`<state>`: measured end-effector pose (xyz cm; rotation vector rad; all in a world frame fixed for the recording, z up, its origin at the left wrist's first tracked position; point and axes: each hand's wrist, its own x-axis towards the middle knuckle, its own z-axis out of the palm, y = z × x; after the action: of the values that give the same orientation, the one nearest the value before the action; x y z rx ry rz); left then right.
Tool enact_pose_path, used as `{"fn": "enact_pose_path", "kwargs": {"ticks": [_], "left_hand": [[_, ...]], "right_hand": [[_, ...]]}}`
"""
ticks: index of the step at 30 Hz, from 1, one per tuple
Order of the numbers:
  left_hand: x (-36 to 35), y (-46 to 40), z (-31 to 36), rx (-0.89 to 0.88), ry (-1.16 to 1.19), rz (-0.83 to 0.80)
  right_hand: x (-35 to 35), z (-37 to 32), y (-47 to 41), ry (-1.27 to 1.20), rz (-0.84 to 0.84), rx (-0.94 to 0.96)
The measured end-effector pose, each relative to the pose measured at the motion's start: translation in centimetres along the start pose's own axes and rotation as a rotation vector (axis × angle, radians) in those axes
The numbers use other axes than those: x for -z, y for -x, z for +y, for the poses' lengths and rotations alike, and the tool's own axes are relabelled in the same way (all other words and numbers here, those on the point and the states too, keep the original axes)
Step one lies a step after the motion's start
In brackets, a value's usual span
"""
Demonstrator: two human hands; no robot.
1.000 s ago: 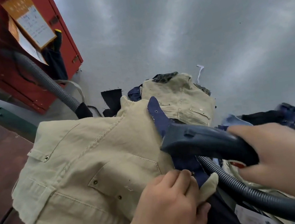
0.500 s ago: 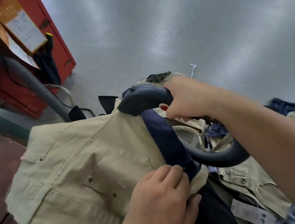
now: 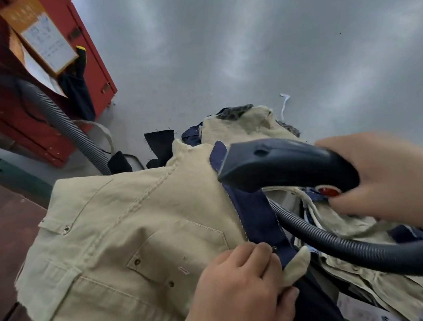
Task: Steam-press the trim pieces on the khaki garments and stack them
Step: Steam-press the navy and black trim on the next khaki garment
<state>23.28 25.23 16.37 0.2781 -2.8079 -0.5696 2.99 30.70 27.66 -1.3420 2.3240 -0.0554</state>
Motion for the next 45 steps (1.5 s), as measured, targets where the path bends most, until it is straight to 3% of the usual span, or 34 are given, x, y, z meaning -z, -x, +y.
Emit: {"fn": "enact_pose_path", "kwargs": {"ticks": [5,10,20,24,27,30,35,45], "left_hand": [[-0.2,0.0,-0.2,0.003,-0.005,0.034],[-0.2,-0.1,-0.3,0.005,-0.029,0.033],[0.4,0.3,-0.1,0.002,-0.003,-0.046],[0.3,0.3,-0.1,0.014,0.012,-0.03],[-0.1,0.2,-0.1,-0.003,0.0,-0.024],[-0.3,0.1,0.0,-0.025,-0.031,-0.016],[-0.3,0.0,-0.1,-0.015,-0.019,0.033],[-0.2,0.4,-0.3,-0.013,0.021,0.0]], "right_hand": [[-2.6,-0.7,1.5,0.216,-0.148,-0.068],[-3.1,-2.8,-0.1,0.287,-0.094,-0.102],[-2.8,-5.1,-10.4,-0.047,0.066,-0.107],[-0.5,-2.9,-9.6,-0.26,0.081,-0.107],[1.4,-0.8,-6.4,-0.212,0.029,-0.057],[2.2,0.3,-3.1,-0.063,-0.124,-0.091],[1.0,0.3,-1.3,-0.05,-0.329,-0.122],[0.8,-4.0,-6.3,0.011,-0.296,-0.109]]}}
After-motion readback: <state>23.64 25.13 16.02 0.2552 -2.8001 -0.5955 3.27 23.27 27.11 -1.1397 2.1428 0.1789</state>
